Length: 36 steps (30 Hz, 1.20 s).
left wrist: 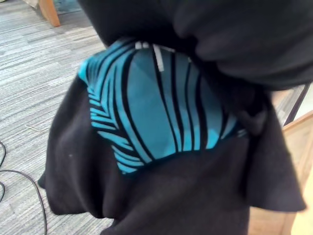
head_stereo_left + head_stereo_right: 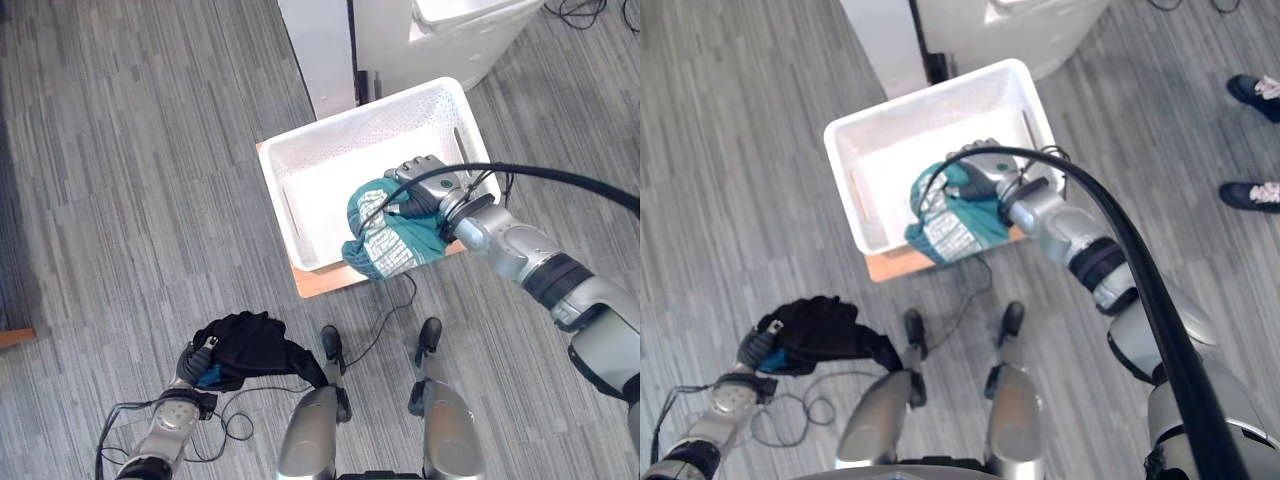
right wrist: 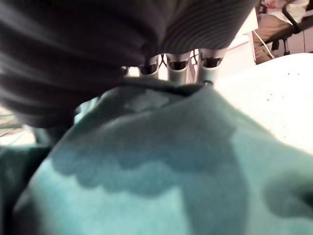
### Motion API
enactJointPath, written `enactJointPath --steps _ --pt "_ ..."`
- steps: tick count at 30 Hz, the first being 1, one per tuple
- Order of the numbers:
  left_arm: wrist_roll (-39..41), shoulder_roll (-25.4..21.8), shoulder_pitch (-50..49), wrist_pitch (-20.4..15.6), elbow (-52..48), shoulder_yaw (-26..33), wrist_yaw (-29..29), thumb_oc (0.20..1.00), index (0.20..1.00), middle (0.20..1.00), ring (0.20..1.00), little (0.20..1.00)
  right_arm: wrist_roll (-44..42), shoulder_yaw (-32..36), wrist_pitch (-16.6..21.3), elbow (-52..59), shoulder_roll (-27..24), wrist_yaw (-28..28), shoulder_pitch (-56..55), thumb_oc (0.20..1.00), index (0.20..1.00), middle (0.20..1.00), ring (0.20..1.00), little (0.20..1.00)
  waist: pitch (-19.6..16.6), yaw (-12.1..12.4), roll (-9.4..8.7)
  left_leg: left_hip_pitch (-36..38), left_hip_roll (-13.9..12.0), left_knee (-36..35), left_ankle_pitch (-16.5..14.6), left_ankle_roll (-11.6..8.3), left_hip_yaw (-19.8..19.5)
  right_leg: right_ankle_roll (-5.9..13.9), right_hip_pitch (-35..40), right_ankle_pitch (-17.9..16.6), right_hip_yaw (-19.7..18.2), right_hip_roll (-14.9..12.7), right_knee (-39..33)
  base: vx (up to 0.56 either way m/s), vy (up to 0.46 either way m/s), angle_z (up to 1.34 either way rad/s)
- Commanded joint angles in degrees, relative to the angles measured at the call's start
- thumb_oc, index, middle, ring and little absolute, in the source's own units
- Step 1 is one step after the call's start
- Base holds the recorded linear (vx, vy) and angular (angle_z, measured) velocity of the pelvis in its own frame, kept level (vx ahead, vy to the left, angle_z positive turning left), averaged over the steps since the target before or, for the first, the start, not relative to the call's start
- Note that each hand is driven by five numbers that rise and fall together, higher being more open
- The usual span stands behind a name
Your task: Tidy up the quilt and then pick up the clothes from the bed and put them into the laundry hamper.
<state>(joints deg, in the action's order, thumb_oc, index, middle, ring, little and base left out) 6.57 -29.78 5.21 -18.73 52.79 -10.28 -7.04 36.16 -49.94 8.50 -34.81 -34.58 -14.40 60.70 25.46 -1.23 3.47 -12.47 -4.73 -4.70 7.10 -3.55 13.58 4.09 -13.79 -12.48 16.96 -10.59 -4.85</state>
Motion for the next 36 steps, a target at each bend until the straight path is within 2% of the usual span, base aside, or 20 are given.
enactJointPath --steps 1,4,5,6,11,12,13,14,17,19,23,28,29,32,36 --pt "0.38 -2.36 1.20 -2.18 0.59 -2.08 -3.30 0.200 0.200 0.200 0.200 0.200 5.27 1.87 -0.27 -0.50 2.17 -4.81 2.78 1.000 1.000 1.000 1.000 1.000 -5.15 -0.36 -1.26 2.43 -2.90 -0.30 -4.80 -4.67 2.85 8.54 -2.54 5.14 -3.12 -5.03 -0.15 0.06 0.040 0.10" --pt "-0.60 -1.02 2.52 -1.56 -0.19 -2.33 -4.81 0.200 0.200 0.200 0.200 0.200 5.06 5.10 -0.46 4.48 1.11 -6.11 -2.45 1.000 1.000 1.000 1.000 1.000 -6.68 -1.61 -2.30 4.16 -2.69 -0.30 -5.76 -4.28 2.81 8.55 -0.97 5.46 -3.26 -4.91 -0.15 0.10 0.040 0.05" --pt "-1.48 -0.38 2.28 -0.92 -2.38 -1.22 -5.34 0.200 0.200 0.200 0.200 0.200 3.52 10.59 0.05 11.49 -1.99 -6.53 -10.15 1.000 1.000 1.000 1.000 1.000 -8.62 -3.19 -3.56 6.95 -2.69 -0.30 -7.18 -3.92 2.97 8.58 1.81 5.99 -3.04 -4.57 -0.15 0.13 0.033 0.02" --pt "-1.49 -0.44 2.25 -0.88 -2.46 -1.30 -5.35 0.200 0.200 0.200 0.200 0.200 3.53 10.80 0.00 11.76 -2.10 -6.39 -10.37 1.000 1.000 1.000 1.000 1.000 -8.66 -3.11 -3.67 6.85 -2.60 -0.30 -6.99 -3.87 2.96 8.53 1.70 5.84 -3.06 -4.65 -0.15 0.13 0.044 0.07" --pt "-3.13 0.70 -0.15 0.16 -6.84 1.27 -6.44 0.200 0.200 0.200 0.200 0.200 1.04 24.01 0.17 22.74 -8.38 -7.86 -24.10 1.000 1.000 1.000 1.000 1.000 -11.64 -5.00 -5.53 10.99 -2.70 -0.30 -8.63 -3.23 3.53 8.51 5.51 6.68 -2.84 -3.99 -0.15 0.08 0.029 -0.18" --pt "-3.14 0.63 -0.17 0.21 -6.91 1.15 -6.45 0.200 0.200 0.200 0.200 0.200 1.05 24.33 0.11 23.06 -8.46 -7.71 -24.45 1.000 1.000 1.000 1.000 1.000 -11.73 -4.86 -5.65 10.84 -2.61 -0.30 -8.42 -3.19 3.55 8.46 5.35 6.52 -2.89 -4.07 -0.15 0.07 0.040 -0.20" --pt "-4.03 0.50 -1.20 0.43 -9.13 2.96 -7.40 0.200 0.200 0.200 0.200 0.200 0.74 30.60 -0.05 26.75 -10.28 -8.86 -30.48 1.000 1.000 1.000 1.000 1.000 -12.87 -5.65 -6.15 12.25 -2.76 -0.30 -9.16 -3.03 3.83 8.50 6.50 7.05 -2.98 -3.63 -0.15 0.03 0.026 -0.14" --pt "-4.05 0.42 -1.23 0.48 -9.22 2.86 -7.41 0.200 0.200 0.200 0.200 0.200 0.75 30.89 -0.08 27.01 -10.29 -8.75 -30.80 1.000 1.000 1.000 1.000 1.000 -12.95 -5.53 -6.28 12.10 -2.67 -0.30 -8.94 -2.99 3.84 8.45 6.34 6.89 -3.02 -3.71 -0.15 0.08 0.036 0.01" --pt "-4.70 -0.58 -2.34 0.39 -14.92 6.01 -9.42 0.200 0.200 0.200 0.200 0.200 -0.65 40.35 0.24 32.14 -10.05 -9.77 -41.83 1.000 1.000 1.000 1.000 1.000 -14.80 -6.52 -7.55 14.16 -3.05 -0.30 -9.55 -2.80 4.42 8.37 8.04 7.51 -2.88 -3.18 -0.15 0.07 0.013 -0.14" --pt "-4.22 -1.08 -2.53 -0.20 -18.94 7.27 -10.21 0.200 0.200 0.200 0.200 0.200 -1.25 42.14 0.53 32.80 -8.86 -10.04 -45.40 1.000 1.000 1.000 1.000 1.000 -15.37 -6.89 -7.97 14.62 -3.18 -0.30 -9.62 -2.73 4.71 8.33 8.29 7.60 -2.97 -3.04 -0.15 0.03 0.011 -0.04" --pt "-2.33 -2.56 -1.19 -3.37 -32.31 9.88 -12.41 0.200 0.200 0.200 0.200 0.200 -4.87 44.97 1.06 32.32 -3.24 -10.02 -53.21 1.000 1.000 1.000 1.000 1.000 -16.30 -8.19 -8.58 15.77 -3.50 -0.30 -9.86 -2.68 5.25 8.23 9.09 7.84 -3.28 -2.56 -0.15 0.02 0.008 -0.11" --pt "-5.24 -3.14 2.24 -4.71 -40.28 9.79 -15.40 0.200 0.200 0.200 0.200 0.200 -6.71 45.21 0.94 28.09 1.48 -10.34 -58.44 1.000 1.000 1.000 1.000 1.000 -17.23 -9.84 -8.86 17.06 -3.90 -0.30 -10.18 -2.81 5.93 8.21 9.79 8.07 -3.76 -2.23 -0.15 0.01 -0.001 0.01" --pt "-5.02 -2.67 4.81 -6.04 -44.42 8.83 -15.69 0.200 0.200 0.200 0.200 0.200 -6.97 43.46 0.87 23.86 2.82 -10.04 -60.56 1.000 1.000 1.000 1.000 1.000 -17.71 -10.82 -8.80 17.81 -3.93 -0.30 -10.31 -2.89 6.37 8.22 10.20 8.26 -4.01 -1.96 -0.15 0.02 -0.006 -0.07" --pt "-4.19 -2.41 6.97 -7.07 -47.86 7.28 -14.89 0.200 0.200 0.200 0.200 0.200 -6.05 40.78 1.11 21.09 2.99 -9.27 -61.76 1.000 1.000 1.000 1.000 1.000 -18.29 -11.68 -8.54 18.45 -4.04 -0.30 -10.37 -3.05 6.53 8.14 10.55 8.52 -4.23 -1.78 -0.15 0.02 -0.015 -0.21" --pt "-5.35 -1.67 8.14 -6.35 -46.46 2.53 -13.89 0.200 0.200 0.200 0.200 0.200 -5.90 38.10 1.45 19.08 3.48 -8.36 -62.29 1.000 1.000 1.000 1.000 1.000 -18.26 -13.14 -8.13 19.05 -3.89 -0.30 -10.38 -3.11 7.36 8.13 10.31 8.42 -4.88 -1.65 -0.15 0.01 -0.026 -0.16"
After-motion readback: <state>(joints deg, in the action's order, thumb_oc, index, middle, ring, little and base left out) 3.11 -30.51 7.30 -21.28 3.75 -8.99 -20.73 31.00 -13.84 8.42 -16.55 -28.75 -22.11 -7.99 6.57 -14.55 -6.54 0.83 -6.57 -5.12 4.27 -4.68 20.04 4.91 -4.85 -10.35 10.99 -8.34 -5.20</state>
